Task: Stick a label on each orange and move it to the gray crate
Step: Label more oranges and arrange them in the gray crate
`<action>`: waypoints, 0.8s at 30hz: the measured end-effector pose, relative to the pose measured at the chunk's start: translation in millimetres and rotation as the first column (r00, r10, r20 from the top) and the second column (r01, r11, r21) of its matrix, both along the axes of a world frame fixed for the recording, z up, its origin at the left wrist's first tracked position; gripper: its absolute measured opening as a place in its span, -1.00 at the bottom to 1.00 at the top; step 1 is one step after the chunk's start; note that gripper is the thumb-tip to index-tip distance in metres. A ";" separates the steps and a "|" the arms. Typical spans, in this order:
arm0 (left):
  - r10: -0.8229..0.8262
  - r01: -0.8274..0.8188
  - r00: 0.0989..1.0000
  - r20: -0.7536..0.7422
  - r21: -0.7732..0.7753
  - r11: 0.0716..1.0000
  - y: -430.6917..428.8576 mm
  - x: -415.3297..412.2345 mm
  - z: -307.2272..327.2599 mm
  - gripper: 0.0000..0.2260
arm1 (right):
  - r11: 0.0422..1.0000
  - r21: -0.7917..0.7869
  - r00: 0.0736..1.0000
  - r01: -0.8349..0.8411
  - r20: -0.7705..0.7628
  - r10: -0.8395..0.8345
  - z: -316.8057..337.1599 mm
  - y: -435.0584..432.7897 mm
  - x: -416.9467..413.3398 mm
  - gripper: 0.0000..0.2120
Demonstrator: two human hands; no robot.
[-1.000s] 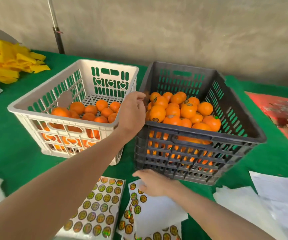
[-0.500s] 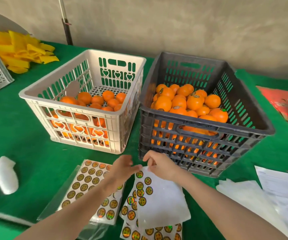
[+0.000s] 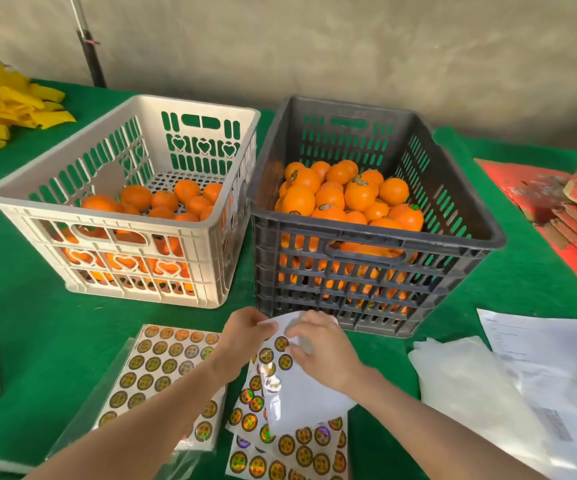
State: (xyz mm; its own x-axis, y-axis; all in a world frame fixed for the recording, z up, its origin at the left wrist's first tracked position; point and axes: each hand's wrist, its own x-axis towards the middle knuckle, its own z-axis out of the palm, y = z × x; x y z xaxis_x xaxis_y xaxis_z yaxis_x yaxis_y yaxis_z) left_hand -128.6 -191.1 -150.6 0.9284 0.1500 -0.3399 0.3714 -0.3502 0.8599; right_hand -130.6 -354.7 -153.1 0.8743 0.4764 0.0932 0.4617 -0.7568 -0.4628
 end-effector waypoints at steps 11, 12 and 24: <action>0.013 -0.122 0.961 -0.275 -0.384 0.915 3.5 3.4 0.2 -0.92 | 0.990 0.129 0.995 0.052 0.076 -0.063 -2.3 5.5 -10.8 -0.94; -0.005 -0.102 0.962 -0.273 -0.374 0.922 5.0 4.4 -1.8 -0.90 | 0.989 0.145 0.995 0.035 0.087 -0.048 -0.9 6.0 -12.0 -0.94; -0.273 0.183 0.817 0.508 0.221 0.958 54.2 5.6 55.6 -0.86 | 0.831 0.446 0.848 -0.334 0.528 0.057 135.2 53.8 3.4 -0.93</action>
State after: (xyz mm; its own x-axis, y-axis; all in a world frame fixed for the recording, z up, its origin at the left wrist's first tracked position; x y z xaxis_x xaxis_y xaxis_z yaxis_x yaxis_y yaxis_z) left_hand -122.9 -136.9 -95.0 0.9717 -0.0803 0.2219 -0.2312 -0.5126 0.8269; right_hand -127.2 -300.9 -17.9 0.5437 0.3939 0.7411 0.8347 -0.3458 -0.4285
